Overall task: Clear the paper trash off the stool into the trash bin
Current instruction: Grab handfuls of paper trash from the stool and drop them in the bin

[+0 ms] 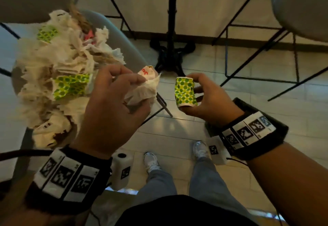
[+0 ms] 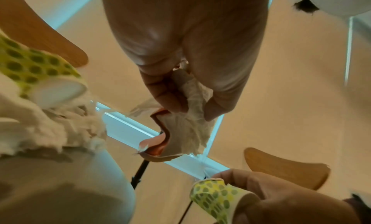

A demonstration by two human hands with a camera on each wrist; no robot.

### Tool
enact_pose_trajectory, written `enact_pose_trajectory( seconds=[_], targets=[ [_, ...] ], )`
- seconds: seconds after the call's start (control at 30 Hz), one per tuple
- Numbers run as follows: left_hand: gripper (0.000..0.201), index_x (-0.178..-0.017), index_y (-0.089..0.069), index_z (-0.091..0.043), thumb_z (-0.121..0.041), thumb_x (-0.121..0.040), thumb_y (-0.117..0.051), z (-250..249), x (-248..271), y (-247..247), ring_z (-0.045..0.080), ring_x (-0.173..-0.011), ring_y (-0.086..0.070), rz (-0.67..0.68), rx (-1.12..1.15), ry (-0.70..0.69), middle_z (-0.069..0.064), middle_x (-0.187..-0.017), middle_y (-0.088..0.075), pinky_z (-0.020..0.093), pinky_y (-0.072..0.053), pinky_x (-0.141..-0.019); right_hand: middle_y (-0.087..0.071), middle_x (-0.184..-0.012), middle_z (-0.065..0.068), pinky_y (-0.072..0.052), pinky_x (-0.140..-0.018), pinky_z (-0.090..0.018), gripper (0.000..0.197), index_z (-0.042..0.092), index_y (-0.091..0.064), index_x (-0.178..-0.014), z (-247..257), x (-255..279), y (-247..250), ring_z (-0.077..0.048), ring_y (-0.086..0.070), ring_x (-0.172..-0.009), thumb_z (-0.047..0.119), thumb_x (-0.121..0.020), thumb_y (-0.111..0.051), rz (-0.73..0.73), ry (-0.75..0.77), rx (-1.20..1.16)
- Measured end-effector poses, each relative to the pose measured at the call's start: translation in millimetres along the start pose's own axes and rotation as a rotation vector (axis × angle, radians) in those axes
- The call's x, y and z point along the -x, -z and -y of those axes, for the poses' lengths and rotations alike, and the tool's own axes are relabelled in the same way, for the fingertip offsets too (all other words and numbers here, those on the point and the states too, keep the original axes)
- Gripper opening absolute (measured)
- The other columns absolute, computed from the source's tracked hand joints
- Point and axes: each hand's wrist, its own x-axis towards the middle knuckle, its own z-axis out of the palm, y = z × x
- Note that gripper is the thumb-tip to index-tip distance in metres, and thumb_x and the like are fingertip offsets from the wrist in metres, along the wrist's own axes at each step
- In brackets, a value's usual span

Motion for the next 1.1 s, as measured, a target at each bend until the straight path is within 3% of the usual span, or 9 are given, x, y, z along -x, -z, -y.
enact_pose_trajectory(
  seconds=[0.17, 0.37, 0.5, 0.6, 0.8, 0.9, 0.97, 1.03, 1.1],
  targets=[
    [0.043, -0.118, -0.067, -0.004, -0.024, -0.082, -0.082, -30, -23, -57, 0.005, -0.117, -0.037, 0.125, -0.059, -0.085, 0.013, -0.123, -0.050, 0.004, -0.033, -0.096, -0.058, -0.116, 0.018, -0.053, -0.076, -0.010, 0.075, 0.031, -0.046, -0.134, -73, 45, 30, 0.003, -0.059, -0.102, 0.034, -0.072, -0.088, -0.091, -0.089, -0.160],
    [0.044, -0.116, -0.066, -0.019, -0.023, -0.078, -0.085, -62, -42, -195, -0.020, -0.113, -0.038, 0.342, 0.138, -0.049, -0.005, -0.124, -0.042, -0.002, -0.038, -0.087, -0.064, -0.117, 0.012, -0.057, -0.084, -0.019, 0.078, 0.025, -0.047, -0.137, -205, 85, 64, 0.002, -0.065, -0.100, 0.035, -0.071, -0.088, -0.210, -0.290, -0.241],
    [0.043, -0.114, -0.064, -0.028, -0.027, -0.076, -0.083, -71, -43, -319, -0.016, -0.114, -0.043, 0.610, 0.203, -0.069, -0.009, -0.124, -0.041, 0.007, -0.047, -0.087, -0.064, -0.116, 0.011, -0.055, -0.083, -0.019, 0.080, 0.028, -0.047, -0.137, -313, 104, 67, 0.001, -0.065, -0.096, 0.040, -0.069, -0.088, -0.269, -0.463, -0.216],
    [0.043, -0.113, -0.060, -0.038, -0.032, -0.077, -0.083, -73, -36, -403, -0.019, -0.108, -0.045, 0.779, 0.182, -0.065, -0.017, -0.121, -0.040, 0.003, -0.043, -0.079, -0.063, -0.113, 0.007, -0.050, -0.080, -0.024, 0.079, 0.026, -0.045, -0.136, -391, 115, 59, -0.007, -0.063, -0.094, 0.043, -0.071, -0.087, -0.300, -0.603, -0.206],
    [0.043, -0.119, -0.062, -0.032, -0.031, -0.081, -0.083, -65, -19, -533, 0.000, -0.103, -0.051, 0.982, 0.118, -0.065, -0.016, -0.122, -0.039, 0.022, -0.054, -0.083, -0.060, -0.116, 0.001, -0.041, -0.067, -0.021, 0.079, 0.021, -0.044, -0.140, -514, 122, 25, -0.016, -0.059, -0.095, 0.048, -0.077, -0.082, -0.353, -0.845, -0.305],
    [0.043, -0.122, -0.061, -0.029, -0.028, -0.084, -0.081, -63, -6, -578, 0.004, -0.109, -0.049, 1.030, 0.105, -0.071, -0.013, -0.126, -0.039, 0.009, -0.049, -0.080, -0.057, -0.111, 0.003, -0.039, -0.062, -0.017, 0.076, 0.022, -0.043, -0.139, -556, 118, 7, -0.006, -0.056, -0.083, 0.050, -0.079, -0.079, -0.359, -0.940, -0.365],
    [0.044, -0.124, -0.059, -0.029, -0.027, -0.086, -0.080, -61, 1, -604, 0.002, -0.108, -0.045, 1.051, 0.079, -0.049, -0.012, -0.125, -0.037, 0.004, -0.044, -0.079, -0.060, -0.110, 0.003, -0.050, -0.066, -0.025, 0.078, 0.023, -0.043, -0.139, -579, 113, -7, -0.006, -0.060, -0.085, 0.054, -0.076, -0.079, -0.378, -0.976, -0.428],
    [0.045, -0.127, -0.058, -0.028, -0.027, -0.087, -0.079, -58, 7, -626, 0.003, -0.108, -0.044, 1.060, 0.045, -0.016, -0.011, -0.125, -0.034, 0.011, -0.044, -0.086, -0.063, -0.110, 0.002, -0.060, -0.078, -0.041, 0.084, 0.024, -0.044, -0.139, -597, 108, -19, -0.017, -0.066, -0.089, 0.059, -0.071, -0.078, -0.391, -1.005, -0.479],
    [0.047, -0.131, -0.057, -0.025, -0.028, -0.088, -0.077, -55, 13, -646, 0.006, -0.108, -0.045, 1.054, 0.020, 0.003, -0.010, -0.126, -0.033, 0.021, -0.046, -0.092, -0.064, -0.110, 0.001, -0.060, -0.083, -0.046, 0.088, 0.024, -0.044, -0.139, -612, 102, -26, -0.020, -0.067, -0.093, 0.063, -0.067, -0.077, -0.391, -1.038, -0.502]
  ],
)
